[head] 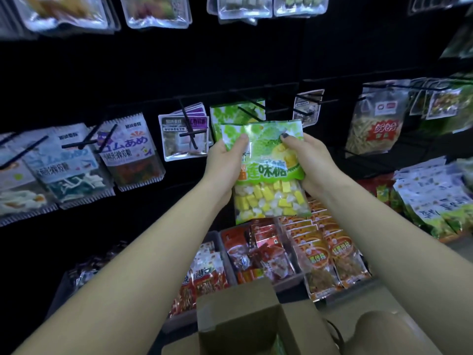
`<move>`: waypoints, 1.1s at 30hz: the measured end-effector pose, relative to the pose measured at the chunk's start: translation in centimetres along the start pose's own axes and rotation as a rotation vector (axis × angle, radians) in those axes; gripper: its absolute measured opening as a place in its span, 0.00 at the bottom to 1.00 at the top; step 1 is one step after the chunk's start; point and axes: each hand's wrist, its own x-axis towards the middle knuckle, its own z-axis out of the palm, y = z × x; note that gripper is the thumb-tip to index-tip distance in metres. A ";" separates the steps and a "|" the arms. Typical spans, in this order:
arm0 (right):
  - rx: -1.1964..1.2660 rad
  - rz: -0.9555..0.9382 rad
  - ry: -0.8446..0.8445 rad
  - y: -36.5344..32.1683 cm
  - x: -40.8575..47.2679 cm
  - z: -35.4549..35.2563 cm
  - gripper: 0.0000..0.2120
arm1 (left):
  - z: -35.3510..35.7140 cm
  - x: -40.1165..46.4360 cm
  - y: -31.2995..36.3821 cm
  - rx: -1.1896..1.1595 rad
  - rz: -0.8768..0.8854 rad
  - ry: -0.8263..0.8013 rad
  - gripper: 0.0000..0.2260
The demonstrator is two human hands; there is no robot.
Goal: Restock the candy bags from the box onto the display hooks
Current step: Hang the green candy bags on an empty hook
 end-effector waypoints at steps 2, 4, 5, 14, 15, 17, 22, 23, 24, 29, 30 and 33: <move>-0.008 0.017 0.010 -0.4 0.6 -0.2 0.08 | 0.5 0.5 0.3 0.003 -0.007 0.018 0.41; -0.008 0.035 0.020 -0.6 1.3 -0.3 0.09 | 0.9 1.2 0.4 0.013 0.003 0.022 0.39; -0.008 0.040 0.022 -0.6 1.6 -0.3 0.10 | 1.1 1.5 0.4 0.019 -0.001 0.032 0.37; -0.014 0.044 0.008 -0.6 3.6 -0.7 0.09 | 1.8 3.3 -0.1 0.074 -0.074 0.072 0.27; -0.017 0.048 0.009 -0.5 3.8 -0.6 0.10 | 1.8 3.4 -0.3 0.074 -0.078 0.073 0.30; -0.021 0.054 0.007 -0.2 4.2 -0.3 0.11 | 1.7 3.7 -0.4 0.085 -0.067 0.077 0.30; -0.054 0.034 -0.003 0.7 6.6 0.1 0.05 | 1.0 4.9 -0.4 0.093 -0.043 0.090 0.33; -0.058 0.022 -0.017 1.0 7.3 0.3 0.06 | 0.8 5.5 -0.8 0.099 -0.035 0.090 0.38; -0.069 0.010 -0.036 1.3 8.1 0.5 0.07 | 0.5 6.5 -1.3 0.102 -0.022 0.087 0.43; -0.101 -0.045 -0.044 1.9 11.8 1.6 0.05 | -0.5 11.3 -3.7 0.119 0.000 0.137 0.50; -0.113 -0.054 -0.030 1.9 12.5 1.9 0.06 | -0.6 12.2 -4.2 0.117 0.013 0.147 0.50; -0.150 -0.076 -0.006 2.3 14.6 2.7 0.10 | -0.7 13.8 -4.3 0.132 0.011 0.205 0.47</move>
